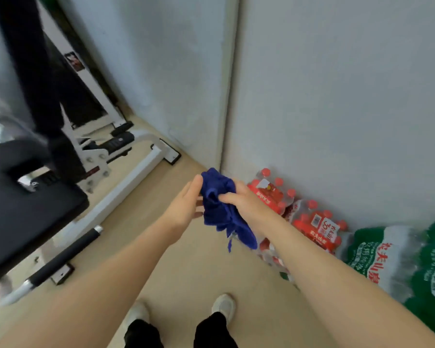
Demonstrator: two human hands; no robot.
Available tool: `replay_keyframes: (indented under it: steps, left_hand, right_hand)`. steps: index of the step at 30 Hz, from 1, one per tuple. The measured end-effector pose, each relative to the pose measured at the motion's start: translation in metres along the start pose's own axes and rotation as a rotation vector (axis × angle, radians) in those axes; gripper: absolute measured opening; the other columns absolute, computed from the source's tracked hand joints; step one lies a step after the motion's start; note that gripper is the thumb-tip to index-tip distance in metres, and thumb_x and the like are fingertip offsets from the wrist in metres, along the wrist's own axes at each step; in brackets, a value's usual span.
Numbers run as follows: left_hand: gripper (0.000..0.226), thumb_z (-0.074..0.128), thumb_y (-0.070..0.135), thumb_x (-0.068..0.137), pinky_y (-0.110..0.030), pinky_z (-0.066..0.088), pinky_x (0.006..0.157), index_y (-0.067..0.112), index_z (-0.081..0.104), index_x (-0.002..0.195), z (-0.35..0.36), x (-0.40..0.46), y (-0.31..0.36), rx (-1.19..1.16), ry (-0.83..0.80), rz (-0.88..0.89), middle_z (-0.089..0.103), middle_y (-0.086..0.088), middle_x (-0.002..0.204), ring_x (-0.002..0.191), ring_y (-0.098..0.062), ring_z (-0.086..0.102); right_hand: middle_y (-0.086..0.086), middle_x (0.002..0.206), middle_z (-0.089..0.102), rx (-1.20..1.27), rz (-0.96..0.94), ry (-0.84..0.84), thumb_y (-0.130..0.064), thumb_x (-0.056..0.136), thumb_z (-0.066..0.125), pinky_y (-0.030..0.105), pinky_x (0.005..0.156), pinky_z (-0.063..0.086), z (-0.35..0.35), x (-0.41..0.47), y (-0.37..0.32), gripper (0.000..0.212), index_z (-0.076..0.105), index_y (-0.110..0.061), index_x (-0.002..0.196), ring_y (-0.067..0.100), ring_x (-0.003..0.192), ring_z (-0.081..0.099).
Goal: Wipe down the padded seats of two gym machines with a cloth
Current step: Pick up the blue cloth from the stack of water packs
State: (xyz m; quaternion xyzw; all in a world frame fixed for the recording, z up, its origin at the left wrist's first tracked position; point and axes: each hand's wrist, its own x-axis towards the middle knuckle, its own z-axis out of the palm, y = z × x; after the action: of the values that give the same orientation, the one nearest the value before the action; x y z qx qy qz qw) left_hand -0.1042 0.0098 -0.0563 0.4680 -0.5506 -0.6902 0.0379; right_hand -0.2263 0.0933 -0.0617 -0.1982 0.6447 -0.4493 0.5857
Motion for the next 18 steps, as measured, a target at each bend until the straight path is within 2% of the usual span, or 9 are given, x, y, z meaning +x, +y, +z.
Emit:
replay_keyframes:
  steps: [2,4,6,9,12,14,16,18]
  left_hand:
    - [0.036,0.037,0.046,0.096,-0.033,0.051,0.086,0.023,0.058,0.113,-0.044,-0.018,0.004,-0.110,0.071,-0.060,0.068,0.001,0.107,0.099,-0.014,0.064]
    - [0.028,0.045,0.038,0.095,-0.032,0.053,0.084,0.019,0.060,0.108,-0.090,-0.034,0.002,-0.167,0.090,-0.084,0.069,-0.002,0.106,0.097,-0.015,0.065]
    - [0.021,0.048,0.030,0.095,-0.030,0.053,0.081,0.016,0.061,0.106,-0.137,-0.050,-0.003,-0.227,0.088,-0.087,0.069,-0.004,0.103,0.095,-0.017,0.065]
    - [0.022,0.044,0.025,0.098,-0.034,0.052,0.085,0.013,0.061,0.103,-0.210,-0.069,-0.015,-0.274,0.101,-0.085,0.069,-0.010,0.104,0.098,-0.023,0.064]
    - [0.030,0.039,0.025,0.100,-0.044,0.049,0.093,0.007,0.058,0.113,-0.280,-0.082,-0.029,-0.256,0.185,-0.098,0.064,-0.021,0.117,0.104,-0.033,0.061]
    - [0.027,0.037,0.025,0.100,-0.046,0.049,0.094,0.011,0.058,0.112,-0.322,-0.088,-0.037,-0.293,0.300,-0.120,0.064,-0.020,0.114,0.101,-0.034,0.061]
    - [0.023,0.036,0.025,0.100,-0.048,0.048,0.095,0.016,0.056,0.108,-0.356,-0.091,-0.045,-0.387,0.403,-0.122,0.064,-0.018,0.109,0.097,-0.034,0.061]
    - [0.027,0.037,0.028,0.100,-0.047,0.051,0.088,0.017,0.055,0.116,-0.379,-0.090,-0.049,-0.542,0.434,-0.113,0.065,-0.013,0.112,0.095,-0.030,0.064]
  right_hand:
    - [0.018,0.099,0.067,-0.259,-0.039,-0.107,-0.009,0.083,0.052,0.044,0.069,0.050,0.044,0.003,-0.023,0.031,0.049,-0.022,0.112,0.031,0.077,0.062]
    - [0.016,0.102,0.067,-0.421,-0.095,-0.178,-0.009,0.087,0.051,0.040,0.074,0.049,0.088,0.009,-0.040,0.026,0.054,-0.021,0.110,0.025,0.082,0.062]
    - [0.010,0.099,0.069,-0.453,-0.116,-0.238,-0.012,0.094,0.046,0.036,0.081,0.050,0.135,0.017,-0.053,0.020,0.060,-0.020,0.105,0.021,0.085,0.063]
    - [0.008,0.101,0.069,-0.459,-0.118,-0.245,-0.013,0.097,0.041,0.035,0.085,0.049,0.203,0.035,-0.065,0.024,0.063,-0.017,0.107,0.023,0.091,0.064]
    - [0.007,0.108,0.067,-0.326,-0.100,-0.153,-0.013,0.097,0.039,0.037,0.088,0.049,0.265,0.060,-0.077,0.025,0.060,-0.020,0.109,0.024,0.099,0.063]
    - [0.011,0.112,0.066,-0.204,-0.078,0.013,-0.016,0.098,0.038,0.043,0.091,0.049,0.301,0.080,-0.086,0.022,0.058,-0.020,0.106,0.029,0.104,0.061]
    - [0.007,0.107,0.066,-0.174,-0.149,0.158,-0.021,0.097,0.039,0.045,0.090,0.051,0.335,0.095,-0.094,0.019,0.056,-0.021,0.104,0.028,0.101,0.062]
    - [-0.001,0.102,0.064,-0.173,-0.243,0.147,-0.024,0.095,0.046,0.044,0.090,0.051,0.371,0.104,-0.098,0.012,0.053,-0.024,0.105,0.022,0.098,0.061]
